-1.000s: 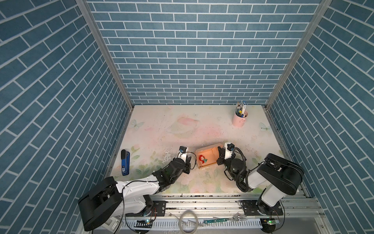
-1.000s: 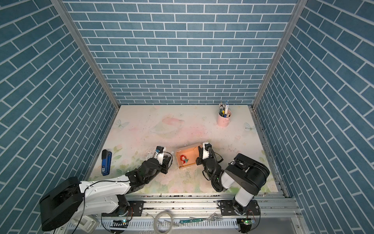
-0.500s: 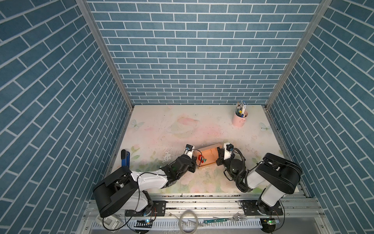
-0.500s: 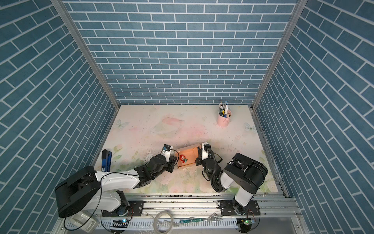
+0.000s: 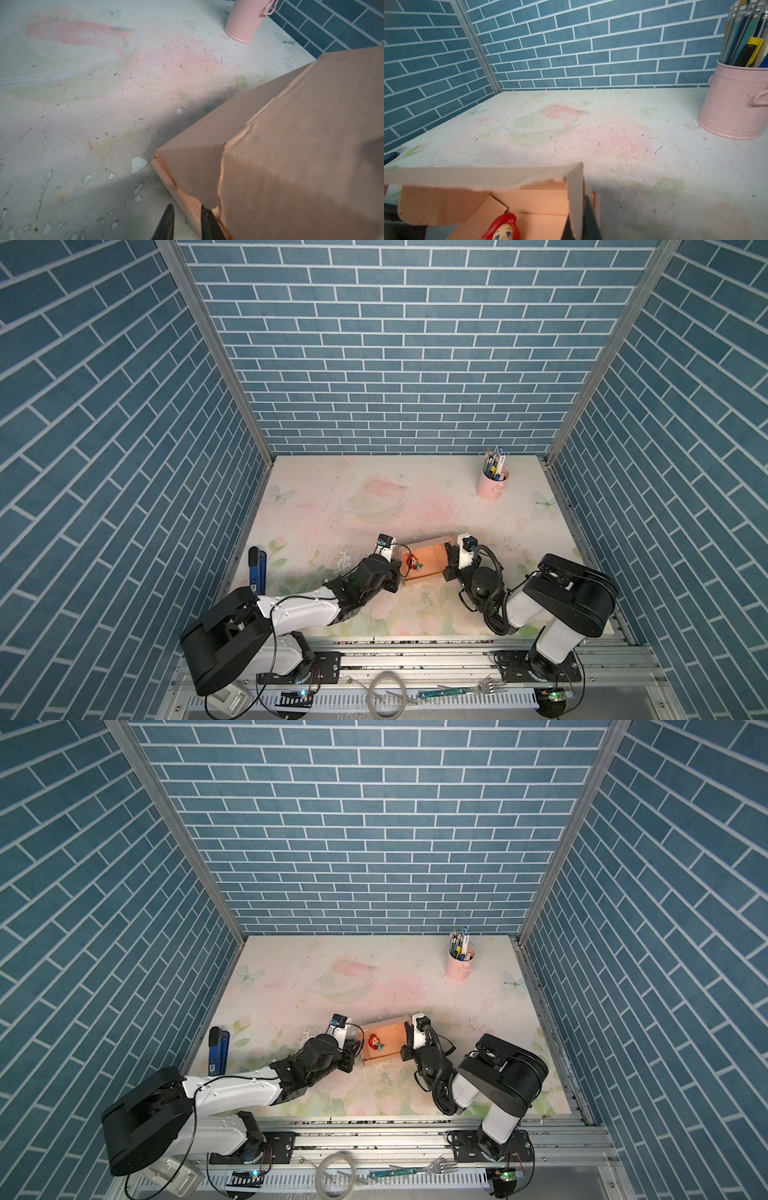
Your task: Fold the paper box
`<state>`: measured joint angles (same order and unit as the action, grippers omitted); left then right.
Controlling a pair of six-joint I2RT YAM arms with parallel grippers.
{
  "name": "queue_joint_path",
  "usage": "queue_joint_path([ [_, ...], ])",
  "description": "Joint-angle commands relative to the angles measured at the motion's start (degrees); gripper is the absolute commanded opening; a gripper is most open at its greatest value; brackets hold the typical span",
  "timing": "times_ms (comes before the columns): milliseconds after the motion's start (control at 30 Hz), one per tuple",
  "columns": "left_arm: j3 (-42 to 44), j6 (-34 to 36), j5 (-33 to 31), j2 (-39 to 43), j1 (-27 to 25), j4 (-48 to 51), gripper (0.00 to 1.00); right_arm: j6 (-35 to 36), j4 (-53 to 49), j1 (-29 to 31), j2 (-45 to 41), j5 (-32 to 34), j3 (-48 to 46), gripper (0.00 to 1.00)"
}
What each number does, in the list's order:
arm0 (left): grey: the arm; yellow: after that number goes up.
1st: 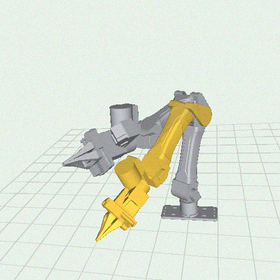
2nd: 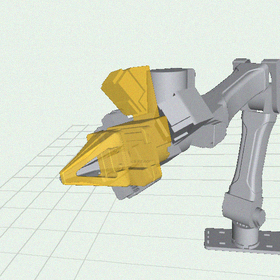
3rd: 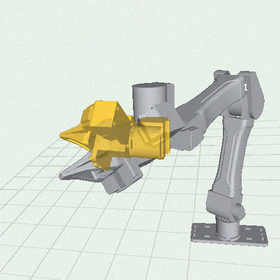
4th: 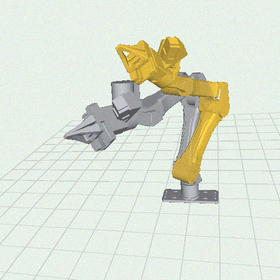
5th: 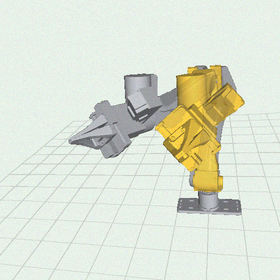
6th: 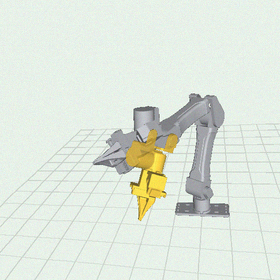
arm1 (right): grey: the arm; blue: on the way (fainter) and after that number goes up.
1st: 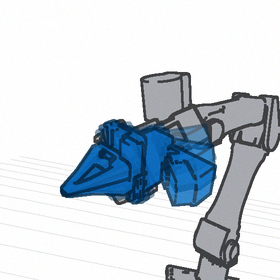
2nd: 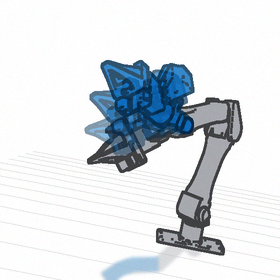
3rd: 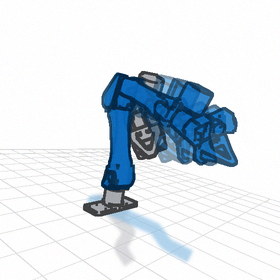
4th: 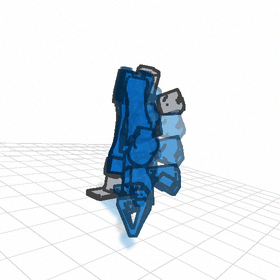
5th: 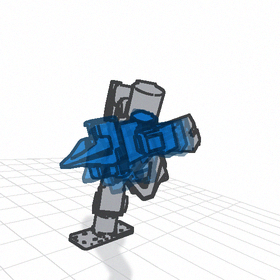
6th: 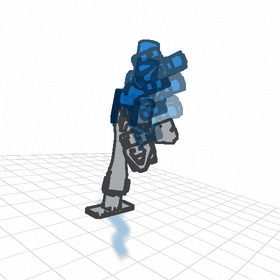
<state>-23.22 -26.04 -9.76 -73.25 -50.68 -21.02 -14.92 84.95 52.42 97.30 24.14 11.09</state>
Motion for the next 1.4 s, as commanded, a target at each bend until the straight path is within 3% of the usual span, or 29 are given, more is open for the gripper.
queue_joint_path([
  [0,1.18,-2.26,-0.25,2.05,1.59,6.38,0.24,1.44,-4.77,0.97,2.49,-1.32,-0.54,0.0],
  [300,-0.64,-4.09,-3.16,8.93,5.28,15.35,0.22,2.87,-4.71,2.32,3.16,-0.9,-0.15,0.0],
  [633,-5.36,-4.34,-5.52,10.23,6.11,20.16,0.28,4.59,-4.7,3.73,1.99,-0.72,-0.8,0.0],
  [833,-6.3,-6.43,-5.89,11.06,6.11,22.29,0.28,5.0,-4.8,4.61,-2.18,-0.6,-2.48,0.21],
  [1033,-7.34,-7.44,-6.63,13.0,6.11,24.95,0.29,4.99,-5.8,5.57,-6.18,0.92,-4.65,0.36],
  [1367,-10.5,-9.35,-7.56,12.47,6.11,30.94,0.36,4.37,-31.59,8.38,-25.02,1.37,-3.12,0.48],
])
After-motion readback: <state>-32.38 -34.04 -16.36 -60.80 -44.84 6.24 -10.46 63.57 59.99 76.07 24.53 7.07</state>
